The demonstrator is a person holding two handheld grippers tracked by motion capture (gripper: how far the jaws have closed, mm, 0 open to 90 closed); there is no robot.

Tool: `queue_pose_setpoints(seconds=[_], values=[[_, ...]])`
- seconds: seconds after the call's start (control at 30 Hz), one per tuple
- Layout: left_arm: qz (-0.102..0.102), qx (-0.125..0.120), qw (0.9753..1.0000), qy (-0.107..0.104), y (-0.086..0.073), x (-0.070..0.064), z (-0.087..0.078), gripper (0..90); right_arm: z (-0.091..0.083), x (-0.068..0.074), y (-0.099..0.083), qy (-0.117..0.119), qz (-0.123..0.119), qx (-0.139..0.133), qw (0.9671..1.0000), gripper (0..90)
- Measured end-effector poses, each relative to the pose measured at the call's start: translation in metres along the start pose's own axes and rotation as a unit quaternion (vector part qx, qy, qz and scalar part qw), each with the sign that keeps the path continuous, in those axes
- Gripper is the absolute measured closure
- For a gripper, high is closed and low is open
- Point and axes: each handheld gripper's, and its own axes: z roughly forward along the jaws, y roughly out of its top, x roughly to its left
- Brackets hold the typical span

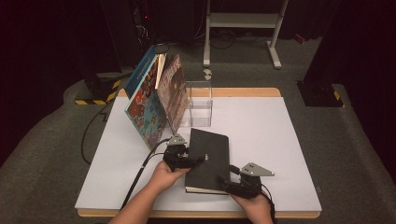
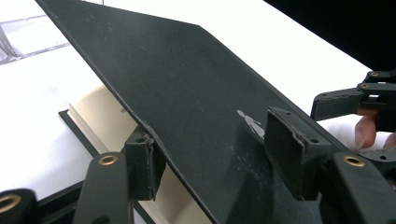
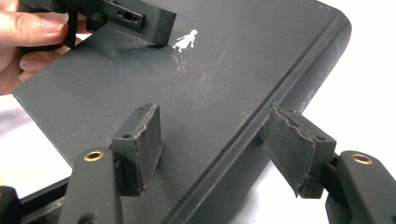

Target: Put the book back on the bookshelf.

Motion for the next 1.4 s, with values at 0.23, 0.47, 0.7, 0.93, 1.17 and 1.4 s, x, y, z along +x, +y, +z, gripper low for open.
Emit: queue_pose_setpoints(seconds=[0.23,0.47,0.7,0.93,1.17,1.4], values=[[-0.008,-0.013,0.9999,0.004,-0.007,0.001,0.001,39.5,0.000,-0.001,-0.001,-0.001,0.004,0.002,1.0000,35.3],[-0.007,-0.015,0.9998,0.008,-0.007,0.000,0.000,39.5,0.000,-0.003,-0.001,-0.001,0.007,0.001,1.0000,35.2],[0.008,-0.021,0.9997,-0.009,-0.007,0.005,-0.002,42.4,0.001,-0.004,0.000,0.001,0.013,0.003,0.9999,34.8],[0.043,-0.026,0.9987,-0.007,0.004,-0.005,-0.007,46.7,0.000,-0.010,0.004,-0.002,0.028,0.005,0.9996,34.0],[0.009,-0.001,0.9999,-0.005,0.007,-0.003,-0.006,46.4,0.000,-0.009,0.005,-0.008,0.024,0.007,0.9996,34.1],[0.053,-0.027,0.9982,-0.012,0.008,-0.010,-0.009,52.0,0.000,-0.013,0.009,-0.006,0.027,0.010,0.9996,33.8]])
